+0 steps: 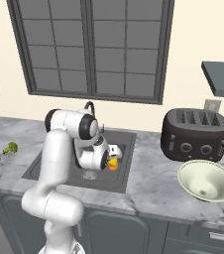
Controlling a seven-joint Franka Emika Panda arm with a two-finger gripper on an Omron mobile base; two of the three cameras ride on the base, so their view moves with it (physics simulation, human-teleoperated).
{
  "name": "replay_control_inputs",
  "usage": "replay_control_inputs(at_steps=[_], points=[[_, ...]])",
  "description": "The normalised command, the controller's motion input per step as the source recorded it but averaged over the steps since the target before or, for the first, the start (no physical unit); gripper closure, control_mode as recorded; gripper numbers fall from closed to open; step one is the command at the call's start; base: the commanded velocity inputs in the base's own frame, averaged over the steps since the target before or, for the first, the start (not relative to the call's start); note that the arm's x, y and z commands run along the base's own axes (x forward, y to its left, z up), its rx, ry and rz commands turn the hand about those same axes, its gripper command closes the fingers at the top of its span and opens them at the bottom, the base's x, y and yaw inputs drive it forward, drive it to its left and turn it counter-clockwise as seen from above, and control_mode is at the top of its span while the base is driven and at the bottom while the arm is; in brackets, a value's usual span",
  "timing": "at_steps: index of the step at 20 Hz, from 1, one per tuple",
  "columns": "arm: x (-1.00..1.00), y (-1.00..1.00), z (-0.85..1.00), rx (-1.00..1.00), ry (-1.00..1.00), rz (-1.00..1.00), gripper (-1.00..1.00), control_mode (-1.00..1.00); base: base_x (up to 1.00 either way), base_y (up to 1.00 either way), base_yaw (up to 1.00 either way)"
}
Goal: Remove the garlic and broccoli from the sink. Then move the bowl and cup from the counter to the sink for washing.
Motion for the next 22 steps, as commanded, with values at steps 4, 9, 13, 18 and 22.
replay_control_inputs(at_steps=[4,9,13,18,22], points=[[0.14,-0.22,-0.09,0.00,0.06,0.00,1.00,-1.00,0.00,0.00,0.00],[0.06,-0.24,-0.11,0.00,0.03,0.00,1.00,-1.00,0.00,0.00,0.00],[0.08,-0.20,-0.08,0.00,0.01,0.00,1.00,-1.00,0.00,0.00,0.00],[0.12,-0.23,-0.07,0.00,0.04,0.00,1.00,-1.00,0.00,0.00,0.00],[0.11,-0.23,-0.12,0.00,0.05,0.00,1.00,-1.00,0.00,0.00,0.00]])
